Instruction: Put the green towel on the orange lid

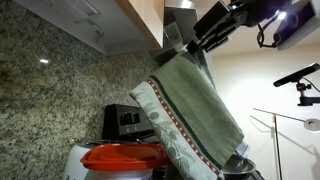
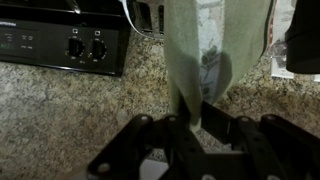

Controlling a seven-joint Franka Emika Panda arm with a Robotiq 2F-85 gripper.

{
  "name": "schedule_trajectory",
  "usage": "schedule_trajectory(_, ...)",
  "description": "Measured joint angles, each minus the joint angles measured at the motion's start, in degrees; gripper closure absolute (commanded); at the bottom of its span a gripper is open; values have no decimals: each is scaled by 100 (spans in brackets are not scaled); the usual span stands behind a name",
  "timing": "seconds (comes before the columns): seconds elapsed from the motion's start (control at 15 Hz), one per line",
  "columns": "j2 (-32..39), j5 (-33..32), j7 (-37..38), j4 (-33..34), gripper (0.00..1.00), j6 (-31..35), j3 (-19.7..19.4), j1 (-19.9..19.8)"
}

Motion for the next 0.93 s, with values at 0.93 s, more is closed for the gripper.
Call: schedule_trajectory(0.93,-2034,1452,1384,416,97,-1,3246,-3316)
